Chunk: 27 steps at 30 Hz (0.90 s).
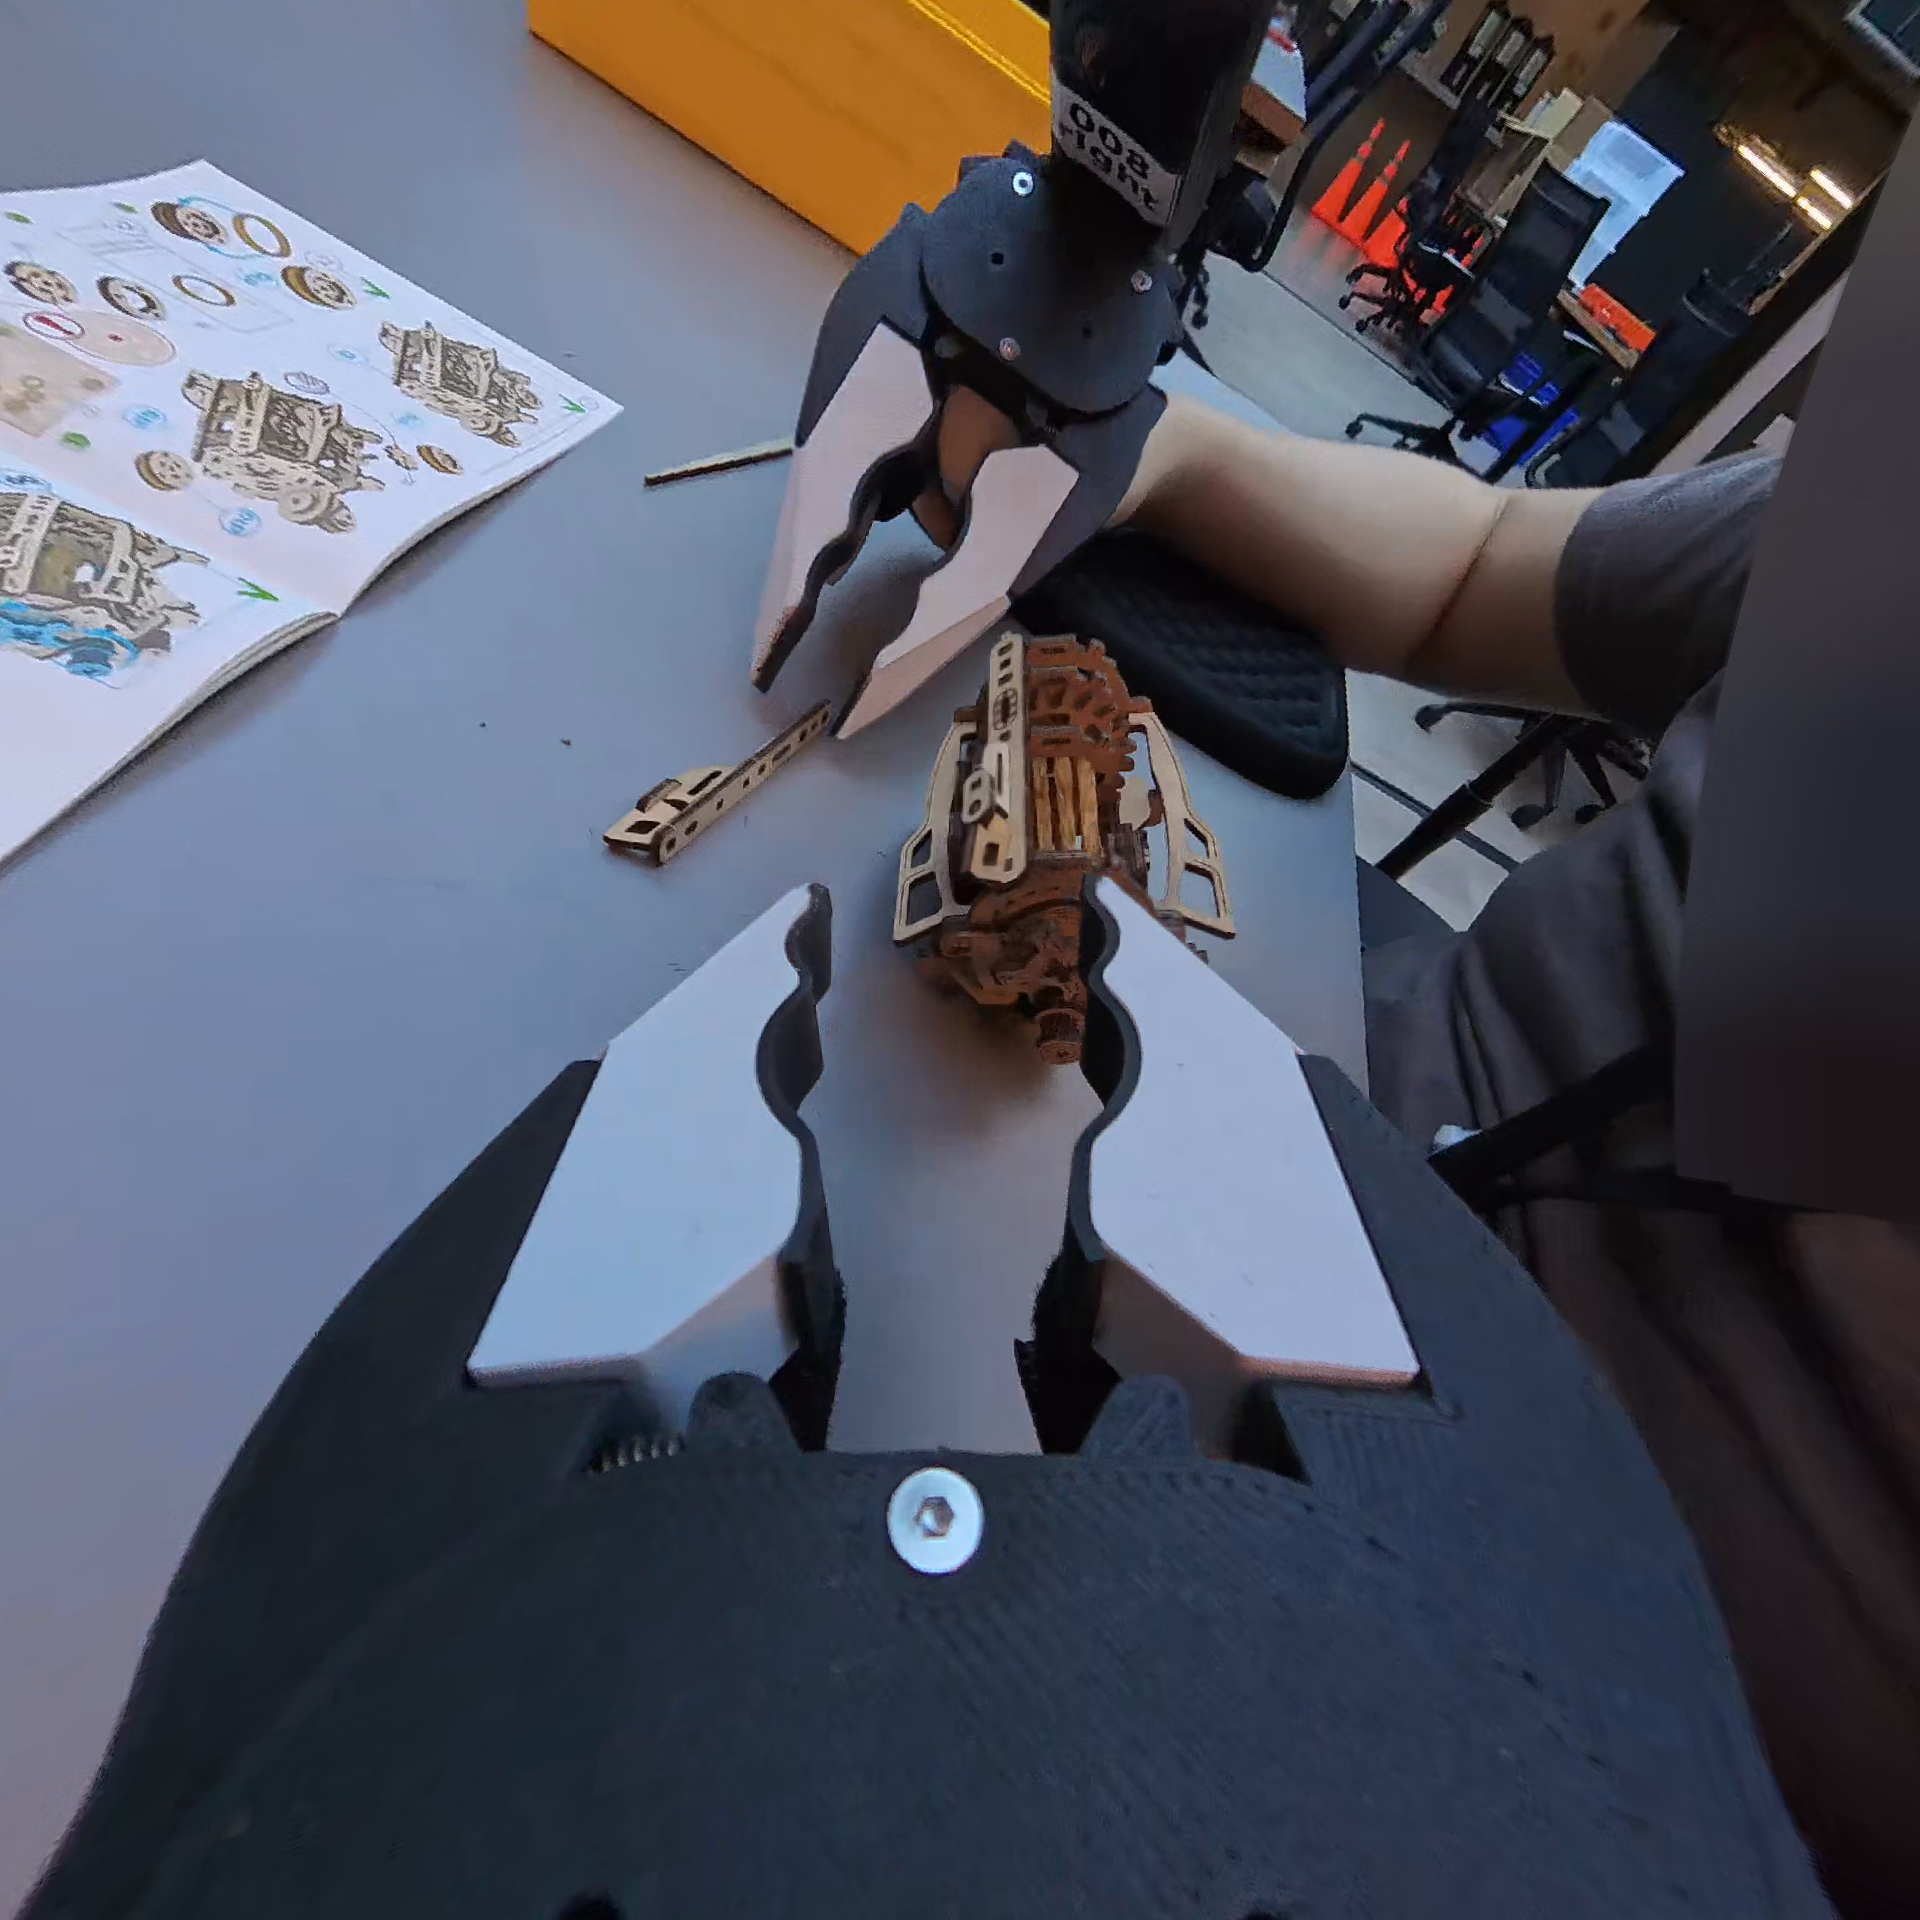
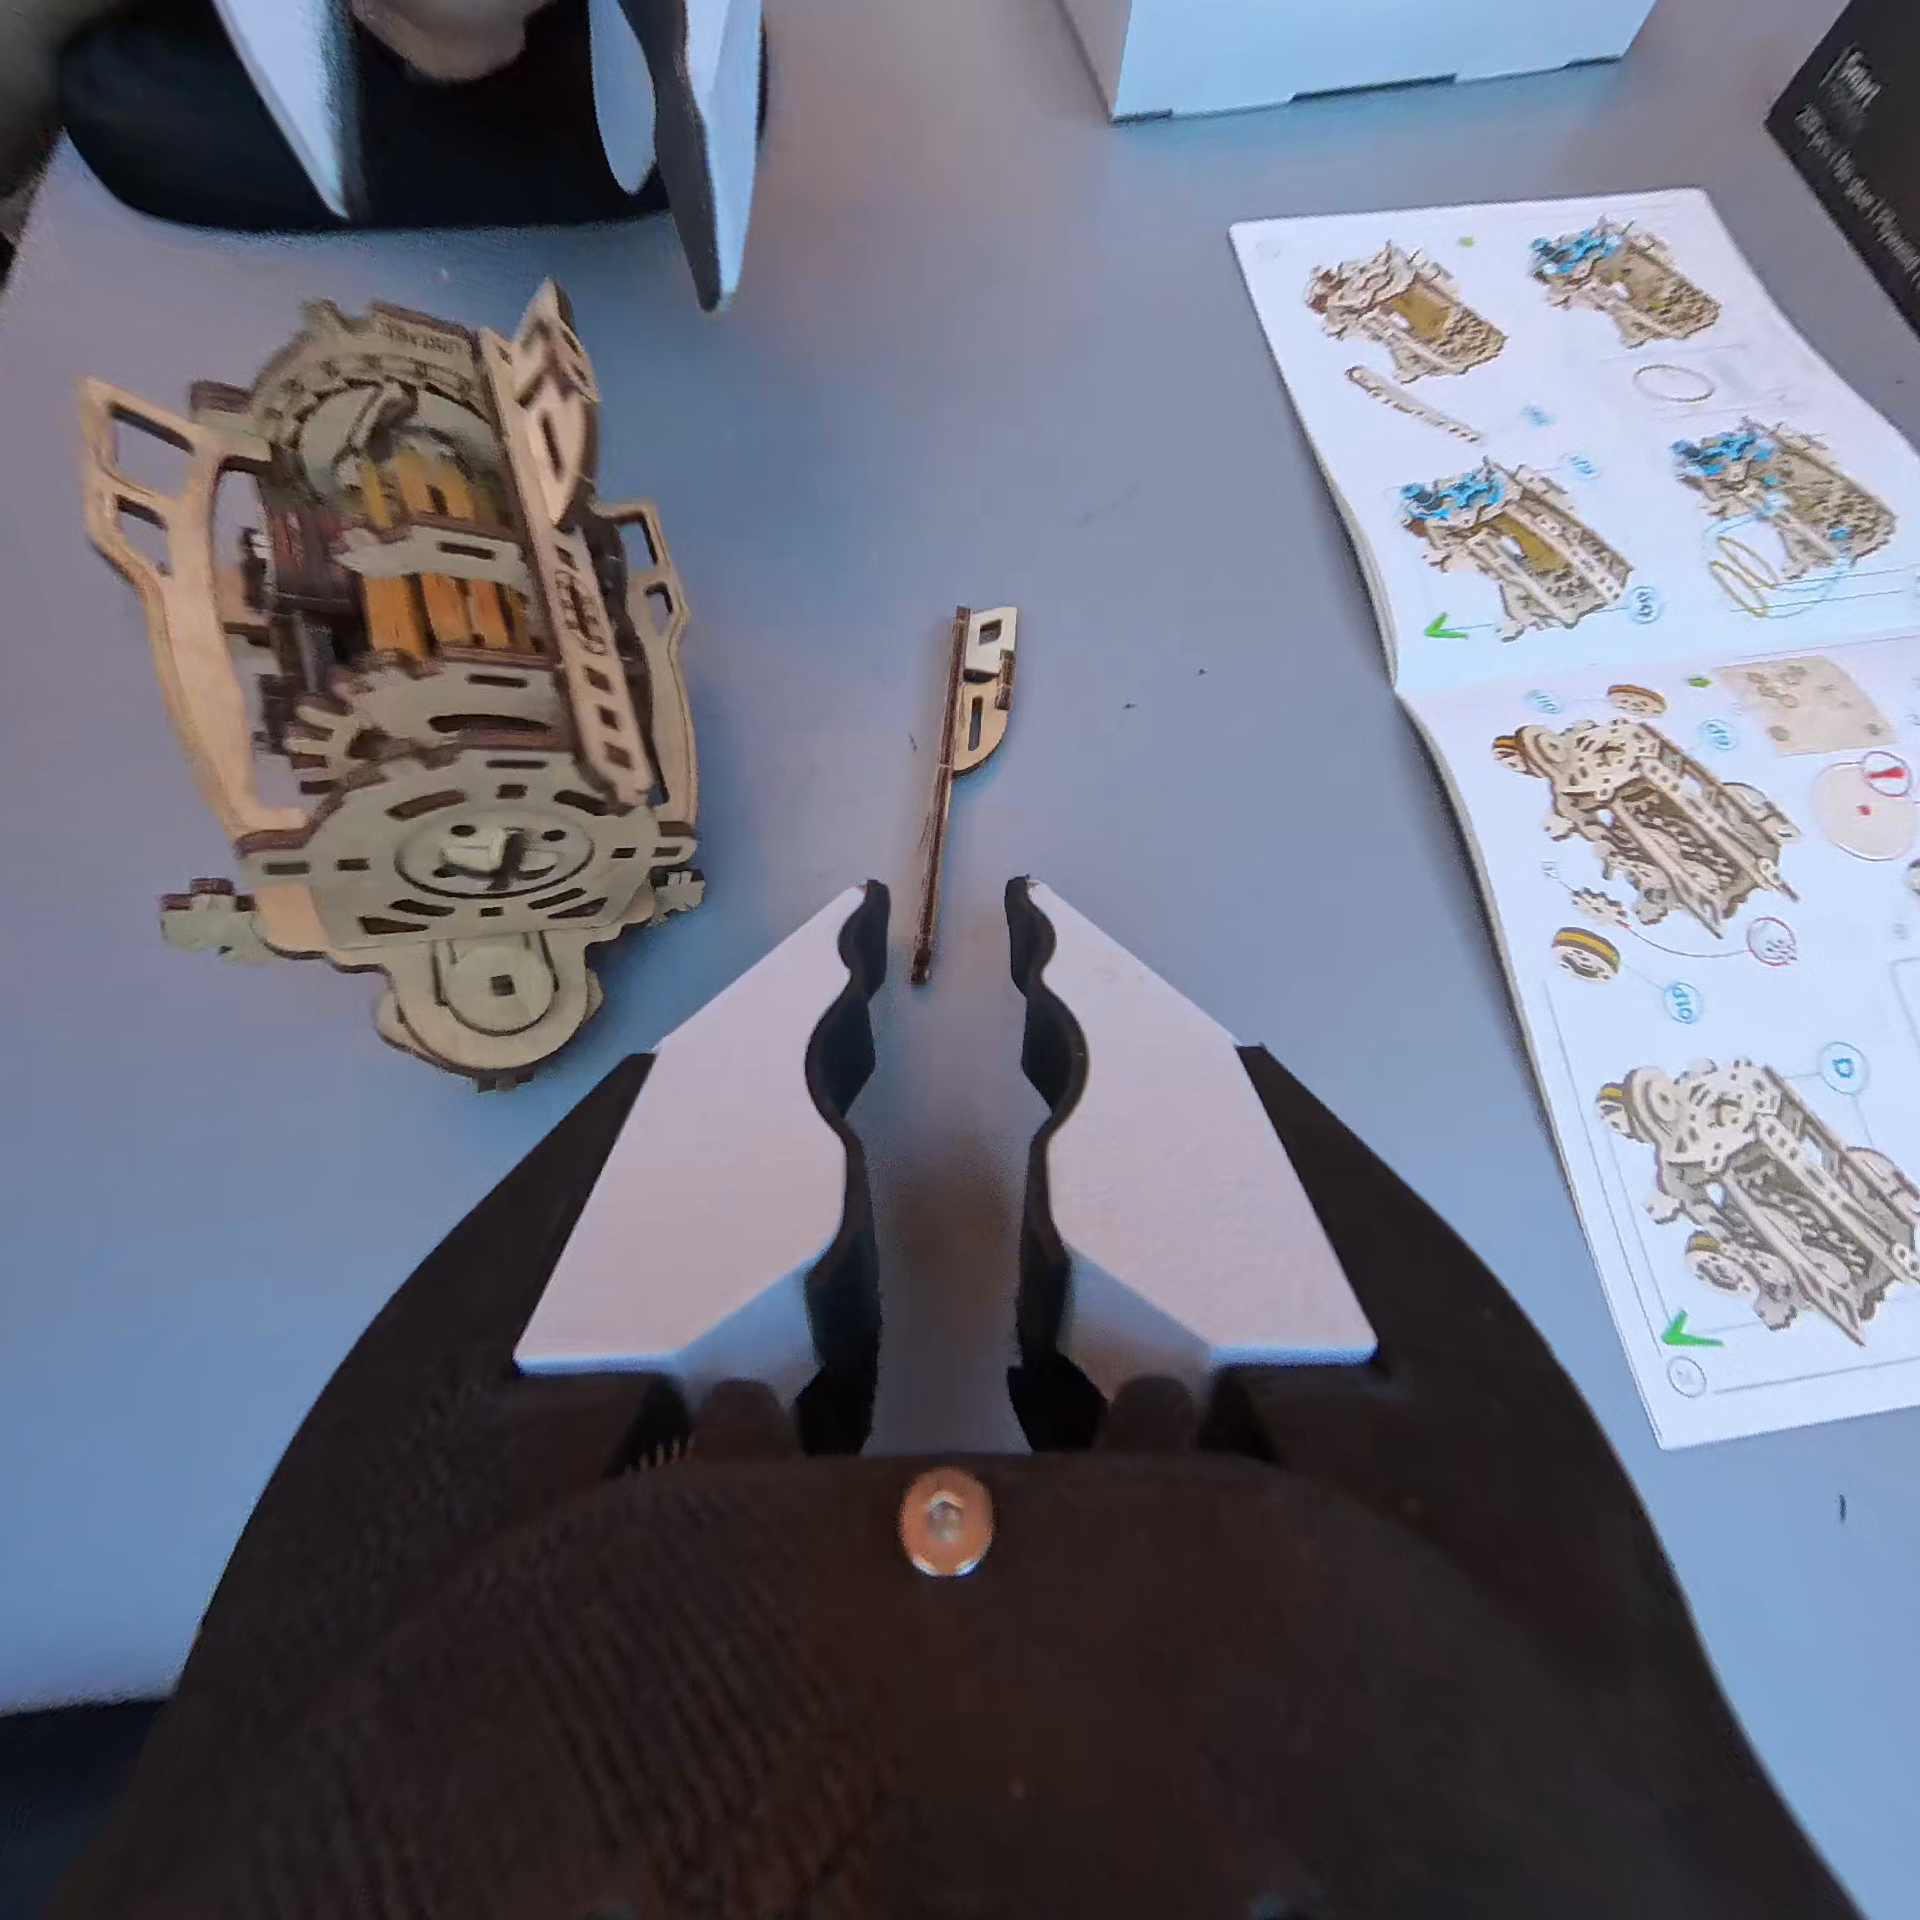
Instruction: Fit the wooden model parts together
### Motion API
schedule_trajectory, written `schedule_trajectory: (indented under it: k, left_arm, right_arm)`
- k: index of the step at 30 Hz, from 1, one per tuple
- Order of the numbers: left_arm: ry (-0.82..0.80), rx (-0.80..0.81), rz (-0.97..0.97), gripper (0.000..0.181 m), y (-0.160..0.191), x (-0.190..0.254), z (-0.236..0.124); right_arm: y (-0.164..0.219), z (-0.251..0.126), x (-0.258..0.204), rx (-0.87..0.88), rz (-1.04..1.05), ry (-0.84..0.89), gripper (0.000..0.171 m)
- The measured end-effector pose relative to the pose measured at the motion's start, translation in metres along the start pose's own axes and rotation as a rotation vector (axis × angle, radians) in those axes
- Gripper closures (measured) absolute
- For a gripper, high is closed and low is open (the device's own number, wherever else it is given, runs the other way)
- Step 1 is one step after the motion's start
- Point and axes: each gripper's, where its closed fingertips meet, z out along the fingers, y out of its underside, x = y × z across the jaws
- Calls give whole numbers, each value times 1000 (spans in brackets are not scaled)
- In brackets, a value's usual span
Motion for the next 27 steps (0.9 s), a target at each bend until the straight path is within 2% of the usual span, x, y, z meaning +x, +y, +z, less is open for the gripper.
schedule_trajectory:
  k: [2,3,4,8,12,16,22,24,26,27]
  left_arm:
    - [-9,10,-4,135,2,2,0]
    - [-11,21,-7,136,2,3,-2]
    - [-15,34,-12,136,1,2,-3]
    - [-18,101,-64,138,-8,-1,-10]
    - [-13,171,-81,139,-26,6,-14]
    - [-26,214,-64,138,-52,19,-8]
    - [128,277,-138,138,-83,60,14]
    - [133,298,-166,143,-86,65,22]
    - [143,318,-170,169,-86,69,27]
    - [161,334,-165,170,-87,73,28]
  right_arm:
    - [6,8,-3,-45,-27,-20,152]
    - [2,10,-7,-26,-33,-43,166]
    - [2,11,-8,-36,-38,-48,169]
    - [-4,3,-16,-29,-11,-54,169]
    - [-38,-28,-23,139,227,-139,170]
    - [-82,-72,-40,340,466,-370,170]
    - [-94,-97,-63,387,494,-450,169]
    - [-94,-101,-71,382,488,-463,169]
    - [-94,-105,-78,379,488,-482,170]
    - [-93,-106,-81,371,483,-479,169]
